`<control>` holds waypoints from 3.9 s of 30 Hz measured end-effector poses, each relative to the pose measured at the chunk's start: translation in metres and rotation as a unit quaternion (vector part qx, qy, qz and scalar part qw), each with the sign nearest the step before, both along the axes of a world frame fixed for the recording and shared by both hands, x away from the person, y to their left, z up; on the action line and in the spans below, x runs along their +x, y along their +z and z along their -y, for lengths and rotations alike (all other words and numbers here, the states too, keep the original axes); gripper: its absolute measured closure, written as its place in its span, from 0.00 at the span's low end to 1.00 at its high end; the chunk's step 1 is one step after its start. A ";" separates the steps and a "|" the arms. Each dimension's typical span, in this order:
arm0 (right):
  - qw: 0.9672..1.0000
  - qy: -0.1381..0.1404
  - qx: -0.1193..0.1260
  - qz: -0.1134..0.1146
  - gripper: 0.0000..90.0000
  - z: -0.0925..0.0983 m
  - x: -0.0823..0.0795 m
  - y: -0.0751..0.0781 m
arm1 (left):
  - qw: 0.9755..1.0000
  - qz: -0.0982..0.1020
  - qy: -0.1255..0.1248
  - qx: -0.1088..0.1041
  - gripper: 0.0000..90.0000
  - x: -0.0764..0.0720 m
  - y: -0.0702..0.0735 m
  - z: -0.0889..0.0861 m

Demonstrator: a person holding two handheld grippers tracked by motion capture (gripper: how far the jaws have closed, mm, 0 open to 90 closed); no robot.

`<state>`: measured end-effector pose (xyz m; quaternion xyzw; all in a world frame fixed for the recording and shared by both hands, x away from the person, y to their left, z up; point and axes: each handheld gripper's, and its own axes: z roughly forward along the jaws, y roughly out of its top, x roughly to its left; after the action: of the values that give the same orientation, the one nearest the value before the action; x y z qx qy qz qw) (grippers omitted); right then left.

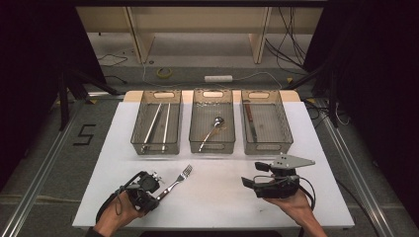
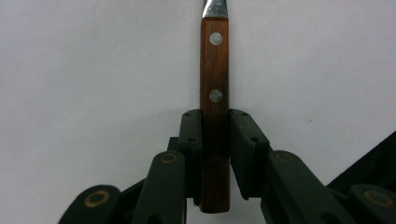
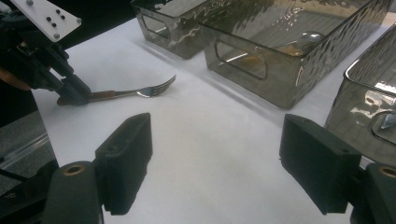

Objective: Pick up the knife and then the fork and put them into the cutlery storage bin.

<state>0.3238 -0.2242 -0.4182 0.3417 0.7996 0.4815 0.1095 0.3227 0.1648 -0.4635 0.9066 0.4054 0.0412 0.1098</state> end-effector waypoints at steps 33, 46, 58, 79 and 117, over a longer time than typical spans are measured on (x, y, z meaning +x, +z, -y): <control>0.998 0.063 -0.014 0.013 0.30 -0.021 -0.009 -0.002 | 0.996 0.004 -0.072 -0.046 0.84 0.000 0.023 0.023; 0.991 0.116 -0.053 0.041 0.30 -0.050 -0.025 -0.004 | 0.991 0.003 -0.123 -0.052 0.84 0.012 0.038 0.061; 0.982 0.143 -0.101 0.077 0.30 -0.075 -0.033 -0.011 | 0.988 -0.007 -0.149 -0.050 0.84 0.019 0.047 0.081; 0.939 0.185 -0.227 0.181 0.44 -0.110 -0.036 -0.031 | 0.979 -0.031 -0.195 -0.052 0.84 0.014 0.053 0.108; 0.856 0.257 -0.352 0.279 0.87 -0.119 -0.044 -0.047 | 0.972 -0.020 -0.219 -0.086 0.80 0.009 0.063 0.109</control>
<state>0.2793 -0.1047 -0.4655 -0.0856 0.9111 0.2539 0.3131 0.3318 0.0557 -0.4008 0.9610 0.2015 -0.0369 0.1859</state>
